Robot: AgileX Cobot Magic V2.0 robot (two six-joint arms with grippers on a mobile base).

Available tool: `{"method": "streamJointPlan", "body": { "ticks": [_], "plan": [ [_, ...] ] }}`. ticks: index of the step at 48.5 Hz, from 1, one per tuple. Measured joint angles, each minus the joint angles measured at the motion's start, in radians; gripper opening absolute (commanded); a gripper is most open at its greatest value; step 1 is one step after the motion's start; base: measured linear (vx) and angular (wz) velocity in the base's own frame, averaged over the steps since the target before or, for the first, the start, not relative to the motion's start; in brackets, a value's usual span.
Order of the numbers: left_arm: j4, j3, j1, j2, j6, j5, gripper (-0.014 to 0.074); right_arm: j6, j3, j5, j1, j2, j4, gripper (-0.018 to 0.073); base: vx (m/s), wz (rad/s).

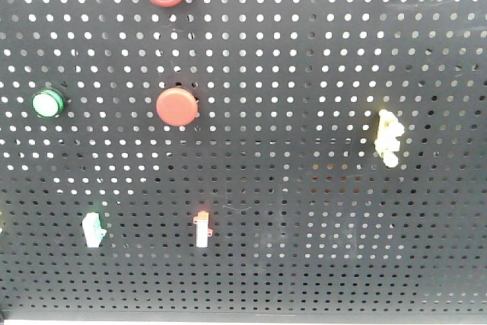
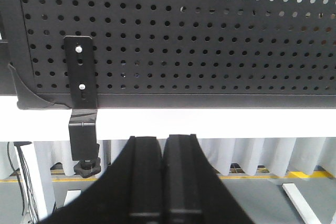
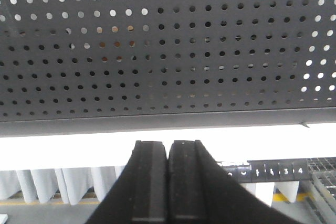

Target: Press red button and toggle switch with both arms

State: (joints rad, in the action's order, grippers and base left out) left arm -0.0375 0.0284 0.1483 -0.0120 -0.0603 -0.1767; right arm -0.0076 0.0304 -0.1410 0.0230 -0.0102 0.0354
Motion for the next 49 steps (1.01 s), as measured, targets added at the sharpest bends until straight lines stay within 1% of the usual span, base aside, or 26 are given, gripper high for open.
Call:
{"method": "streamJointPlan", "body": {
  "ticks": [3,6,8,10,14,17,20,21,27,28,31,35,39,42,47,49],
  "plan": [
    [0.0,0.0,0.0,0.0,0.0,0.019,0.0002,0.0,0.0,0.027,0.0,0.0,0.0,-0.0003,0.0,0.0],
    [0.0,0.0,0.0,0.0,0.0,0.067,0.0002,0.0,0.0,0.075,0.0,0.0,0.0,-0.0003,0.0,0.0],
    [0.0,0.0,0.0,0.0,0.0,0.11,0.0002,0.0,0.0,0.111,0.0,0.0,0.0,-0.0003,0.0,0.0],
    [-0.001,0.0,0.0,0.0,-0.002,0.177,0.0002,0.0,0.0,0.148,0.0,0.0,0.0,-0.0003,0.0,0.0],
    [-0.003,0.0,0.0,0.0,-0.021,0.285,0.0002,0.0,-0.025,0.193,0.0,0.0,0.0,-0.0003,0.0,0.0],
    [-0.003,-0.006,0.0,0.0,-0.042,0.318,0.0002,0.0,-0.072,0.2,0.0,0.0,0.0,-0.0003,0.0,0.0],
    [-0.003,-0.044,0.0,0.001,-0.053,0.286,0.0002,0.0,-0.153,0.203,0.0,0.001,0.0,-0.0003,0.0,0.0],
    [0.008,-0.233,0.0,0.072,-0.014,0.225,0.0002,-0.005,-0.403,0.195,0.0,0.076,-0.003,-0.0003,0.0,0.0],
    [0.022,-0.442,0.0,0.217,0.06,0.195,0.0002,-0.044,-0.653,0.146,0.0,0.223,-0.022,-0.0003,0.0,0.0],
    [0.022,-0.502,0.0,0.266,0.078,0.185,0.0002,-0.051,-0.686,0.134,0.0,0.245,-0.024,-0.0003,0.0,0.0],
    [0.025,-0.619,0.0,0.378,0.111,0.152,0.0002,-0.077,-0.825,0.061,0.0,0.345,-0.027,-0.0003,0.0,0.0],
    [0.026,-0.763,0.0,0.5,0.128,0.095,0.0002,-0.094,-0.969,-0.022,0.0,0.46,-0.028,-0.0003,0.0,0.0],
    [0.027,-0.873,0.0,0.617,0.131,0.052,0.0002,-0.101,-1.073,-0.112,0.0,0.557,-0.024,-0.0003,0.0,0.0],
    [0.027,-0.932,0.0,0.686,0.131,0.038,0.0002,-0.102,-1.119,-0.163,0.0,0.612,-0.02,-0.0003,0.0,0.0],
    [0.025,-0.993,0.0,0.757,0.129,0.026,0.0002,-0.103,-1.143,-0.208,0.0,0.673,-0.016,-0.0003,0.0,0.0],
    [0.01,-1.01,0.0,0.777,0.121,0.019,0.0002,-0.102,-1.144,-0.22,0.0,0.688,-0.016,-0.0003,0.0,0.0]
  ]
}}
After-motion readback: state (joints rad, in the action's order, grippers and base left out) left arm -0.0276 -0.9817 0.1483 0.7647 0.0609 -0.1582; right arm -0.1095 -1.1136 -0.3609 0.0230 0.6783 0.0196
